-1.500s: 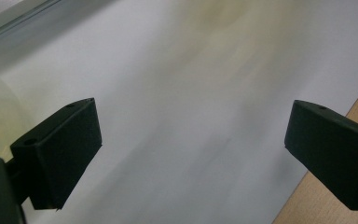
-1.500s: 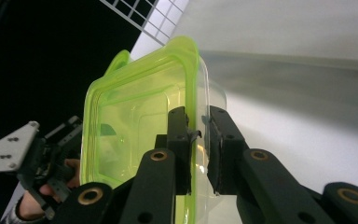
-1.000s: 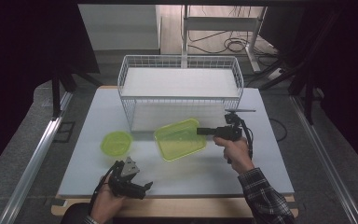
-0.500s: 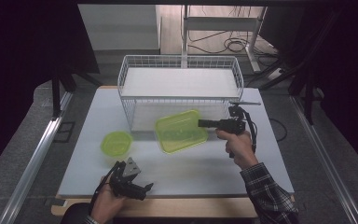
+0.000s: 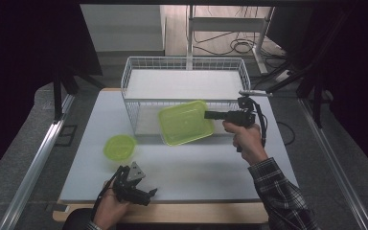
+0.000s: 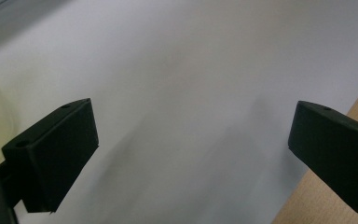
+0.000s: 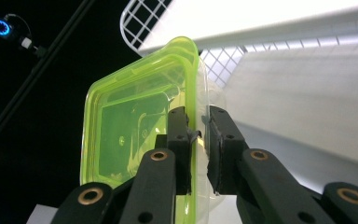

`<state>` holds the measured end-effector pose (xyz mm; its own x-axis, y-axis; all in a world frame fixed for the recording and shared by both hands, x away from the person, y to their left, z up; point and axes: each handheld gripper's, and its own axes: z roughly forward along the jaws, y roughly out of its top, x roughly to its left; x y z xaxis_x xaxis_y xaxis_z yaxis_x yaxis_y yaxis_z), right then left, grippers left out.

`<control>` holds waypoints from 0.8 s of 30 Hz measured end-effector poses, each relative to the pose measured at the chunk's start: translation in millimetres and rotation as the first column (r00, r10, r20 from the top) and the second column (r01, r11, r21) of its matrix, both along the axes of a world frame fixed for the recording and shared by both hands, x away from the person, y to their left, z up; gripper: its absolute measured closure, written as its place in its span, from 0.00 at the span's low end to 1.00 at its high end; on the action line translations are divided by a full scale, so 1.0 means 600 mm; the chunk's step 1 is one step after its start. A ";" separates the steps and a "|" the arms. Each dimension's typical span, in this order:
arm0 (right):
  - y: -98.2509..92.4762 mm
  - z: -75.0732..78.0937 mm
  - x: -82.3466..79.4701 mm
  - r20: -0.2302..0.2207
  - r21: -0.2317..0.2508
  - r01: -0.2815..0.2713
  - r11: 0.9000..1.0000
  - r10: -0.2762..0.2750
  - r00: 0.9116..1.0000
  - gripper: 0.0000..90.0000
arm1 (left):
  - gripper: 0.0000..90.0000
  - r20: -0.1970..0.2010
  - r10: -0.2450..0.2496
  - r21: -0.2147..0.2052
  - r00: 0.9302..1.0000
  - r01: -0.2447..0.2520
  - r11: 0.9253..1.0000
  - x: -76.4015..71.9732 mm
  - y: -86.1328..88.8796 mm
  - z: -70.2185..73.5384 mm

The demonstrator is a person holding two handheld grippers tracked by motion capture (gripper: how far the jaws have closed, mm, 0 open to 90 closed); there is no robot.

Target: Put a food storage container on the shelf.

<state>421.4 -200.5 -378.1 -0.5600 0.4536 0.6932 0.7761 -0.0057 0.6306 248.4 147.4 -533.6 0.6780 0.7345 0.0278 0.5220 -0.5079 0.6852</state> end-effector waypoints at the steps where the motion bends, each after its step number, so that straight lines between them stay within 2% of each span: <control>1: 0.000 0.004 0.002 0.004 0.001 0.004 1.000 -0.004 1.000 0.89 | 0.02 0.000 0.000 -0.001 1.000 0.000 1.000 0.000 0.000 0.000; 10: -0.001 0.042 0.020 0.026 0.017 0.047 0.999 -0.047 0.999 0.89 | 0.01 -0.006 -0.003 0.008 1.000 0.003 1.000 0.001 -0.002 -0.002; 17: 0.004 0.064 0.035 0.046 0.010 0.079 0.997 -0.080 0.996 0.89 | 0.02 -0.008 -0.002 0.010 1.000 0.002 1.000 0.001 -0.001 -0.002; 24: 0.010 0.088 0.056 0.075 0.006 0.132 0.991 -0.132 0.988 0.89 | 0.01 -0.011 -0.002 0.012 1.000 0.002 1.000 0.001 -0.001 -0.002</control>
